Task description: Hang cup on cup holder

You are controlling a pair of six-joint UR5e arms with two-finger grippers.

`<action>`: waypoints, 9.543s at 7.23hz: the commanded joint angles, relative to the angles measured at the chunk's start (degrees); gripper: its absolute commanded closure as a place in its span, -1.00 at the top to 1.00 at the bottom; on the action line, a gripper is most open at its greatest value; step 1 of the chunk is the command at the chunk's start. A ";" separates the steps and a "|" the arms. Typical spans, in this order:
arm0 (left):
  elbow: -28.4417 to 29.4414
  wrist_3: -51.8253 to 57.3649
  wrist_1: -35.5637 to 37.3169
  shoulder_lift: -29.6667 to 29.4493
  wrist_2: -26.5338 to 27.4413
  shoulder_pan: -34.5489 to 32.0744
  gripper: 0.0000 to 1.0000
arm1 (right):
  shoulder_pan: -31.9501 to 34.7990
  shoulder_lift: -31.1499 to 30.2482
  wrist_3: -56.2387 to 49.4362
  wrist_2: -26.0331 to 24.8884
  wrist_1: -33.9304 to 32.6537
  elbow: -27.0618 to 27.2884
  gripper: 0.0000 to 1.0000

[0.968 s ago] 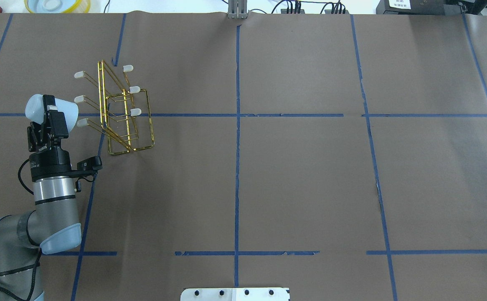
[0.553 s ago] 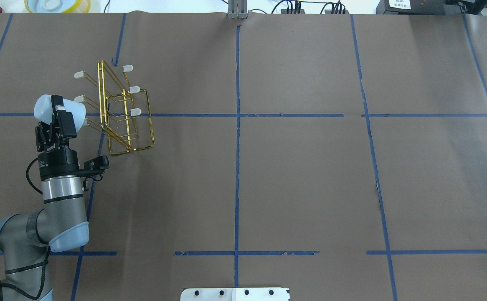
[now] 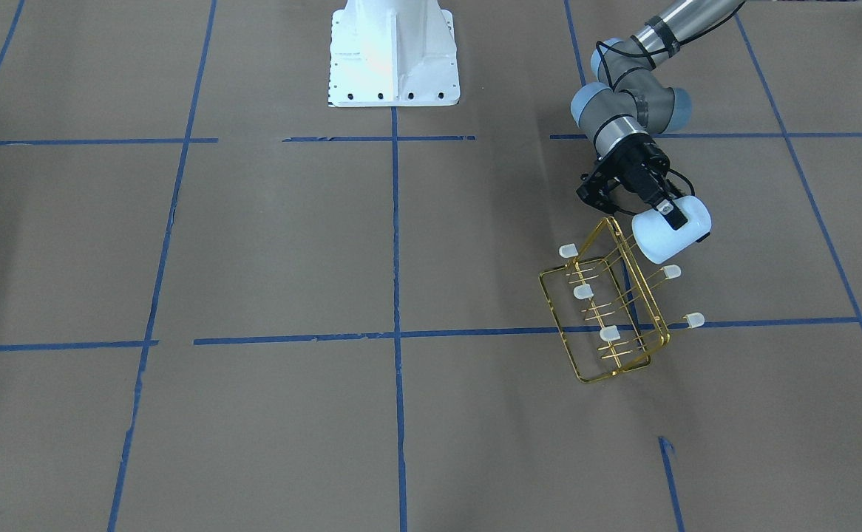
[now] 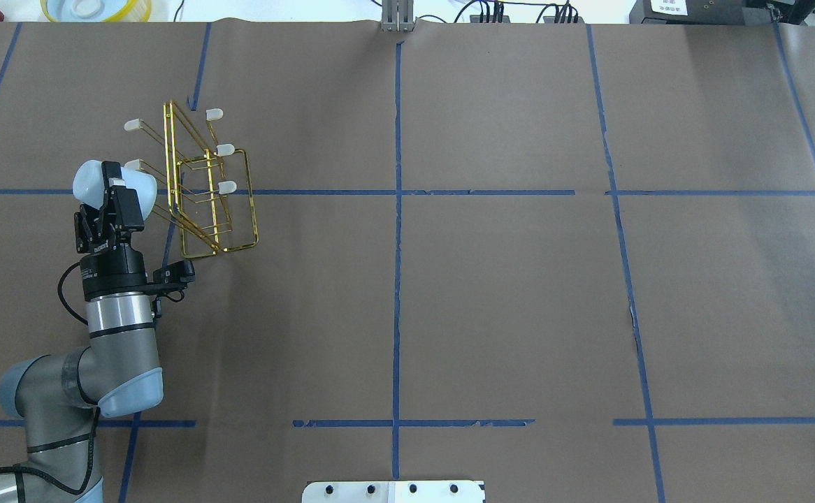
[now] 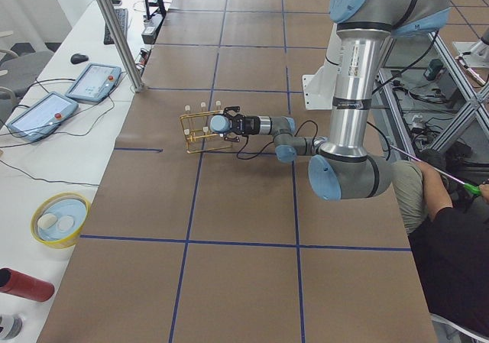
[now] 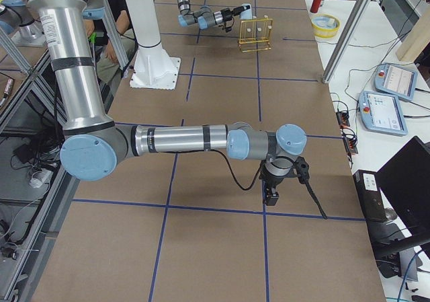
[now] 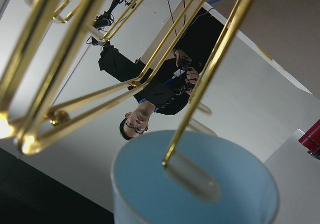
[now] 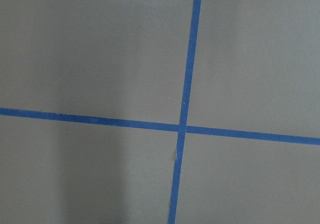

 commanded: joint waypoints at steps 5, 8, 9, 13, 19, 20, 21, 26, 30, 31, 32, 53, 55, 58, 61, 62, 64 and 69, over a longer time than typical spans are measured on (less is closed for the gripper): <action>2.27 -0.09 0.00 -2.18 -0.03 0.06 -1.00 | -0.09 -0.02 0.00 0.00 0.00 0.00 1.00; 2.18 -0.53 0.00 -2.62 -0.56 -0.03 1.00 | 0.00 -0.02 0.00 0.00 0.00 0.00 1.00; 2.18 -0.53 0.00 -2.62 -0.56 0.06 1.00 | 0.00 -0.02 0.00 0.00 0.00 0.00 1.00; -0.79 -0.70 -0.17 -1.83 -0.56 -0.20 1.00 | 0.00 0.07 0.00 0.00 0.00 0.00 1.00; -11.27 -19.97 -0.70 7.39 -4.50 -0.47 1.00 | 0.00 -0.02 0.00 0.00 0.00 0.00 1.00; -11.88 -28.74 -0.70 8.45 -5.21 -0.73 1.00 | 0.00 -0.02 0.00 0.00 0.00 0.00 1.00; -12.84 -37.36 -1.05 10.11 -7.57 -0.90 1.00 | 0.00 0.06 0.00 0.00 0.00 0.00 1.00; -16.09 -64.42 -18.49 14.07 -28.55 -1.78 1.00 | 0.00 0.07 0.00 0.00 0.00 0.00 1.00; -16.81 -78.07 -31.44 17.95 -38.84 -3.28 1.00 | 0.00 -0.02 0.00 0.00 0.00 0.00 1.00; -16.81 -83.79 -35.55 18.04 -45.75 -3.37 1.00 | 0.00 -0.02 0.00 0.00 0.00 0.00 1.00; -17.33 -88.63 -38.03 18.04 -53.30 -3.54 1.00 | 0.00 -0.02 0.00 0.00 0.00 0.00 1.00; -8.46 -47.38 41.57 6.79 -136.88 -74.74 1.00 | 0.00 -0.02 0.00 0.00 0.00 0.00 1.00; -6.62 -47.37 42.01 6.61 -136.70 -74.65 1.00 | 0.00 -0.02 0.00 0.00 0.00 0.00 1.00; -4.94 -47.64 48.56 5.48 -137.05 -74.73 1.00 | 0.00 0.06 0.00 0.00 0.00 0.00 1.00; -4.24 -47.55 49.31 5.12 -136.87 -75.09 1.00 | 0.00 0.06 0.00 0.00 0.00 0.00 1.00; -4.32 -47.55 49.13 5.12 -136.96 -75.17 1.00 | 0.00 -0.02 0.00 0.00 0.00 0.00 1.00; -4.85 -47.55 49.04 4.94 -136.70 -75.26 1.00 | 0.00 -0.02 0.00 0.00 0.00 0.00 1.00; -4.76 -47.55 49.04 5.03 -136.96 -75.44 1.00 | 0.00 -0.02 0.00 0.00 0.00 0.00 1.00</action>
